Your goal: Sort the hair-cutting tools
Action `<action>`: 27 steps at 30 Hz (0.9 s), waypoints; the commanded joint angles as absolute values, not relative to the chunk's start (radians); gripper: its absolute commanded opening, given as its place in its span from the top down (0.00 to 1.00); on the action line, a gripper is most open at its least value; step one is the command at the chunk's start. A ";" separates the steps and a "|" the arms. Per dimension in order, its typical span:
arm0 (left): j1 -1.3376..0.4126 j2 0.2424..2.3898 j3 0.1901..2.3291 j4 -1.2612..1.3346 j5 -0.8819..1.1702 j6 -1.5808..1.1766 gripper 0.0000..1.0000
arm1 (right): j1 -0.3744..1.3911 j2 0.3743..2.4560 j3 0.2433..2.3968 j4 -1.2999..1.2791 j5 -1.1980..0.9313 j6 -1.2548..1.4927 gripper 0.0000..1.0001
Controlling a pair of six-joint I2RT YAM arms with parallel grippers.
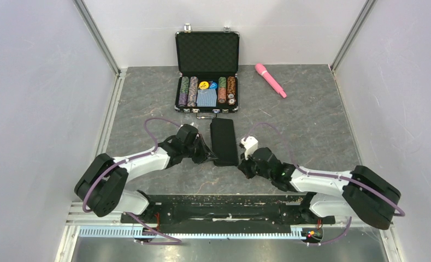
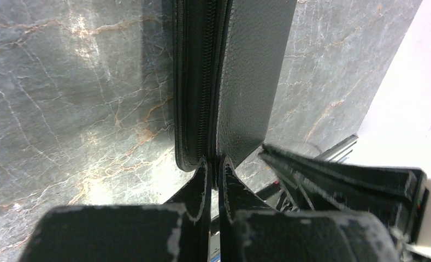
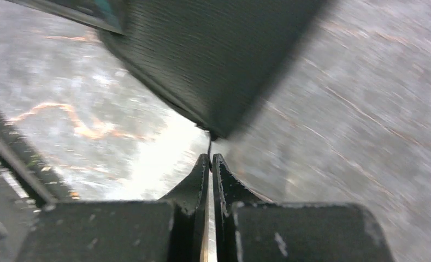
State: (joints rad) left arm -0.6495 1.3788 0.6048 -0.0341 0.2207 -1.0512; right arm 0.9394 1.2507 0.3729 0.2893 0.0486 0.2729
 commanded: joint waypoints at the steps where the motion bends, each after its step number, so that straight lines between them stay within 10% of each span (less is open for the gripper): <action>1: -0.637 1.368 0.634 -0.095 0.188 -1.009 0.98 | 0.822 1.164 0.282 0.156 0.235 0.273 1.00; 13: -0.640 1.383 0.712 -0.184 0.302 -0.868 0.98 | 0.768 1.074 0.259 0.208 0.146 0.250 0.97; 21: -0.671 1.373 0.747 -0.219 0.358 -0.788 0.98 | 0.767 0.849 0.321 0.112 0.259 0.173 0.34; 27: -0.688 1.306 0.726 -0.281 0.378 -0.749 0.89 | 0.765 0.718 0.389 0.006 0.480 0.119 0.15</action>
State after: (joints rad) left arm -0.6662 1.3705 0.7120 -0.2104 0.3126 -0.8421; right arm 0.7681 0.7872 0.3092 0.0811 0.2810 0.1791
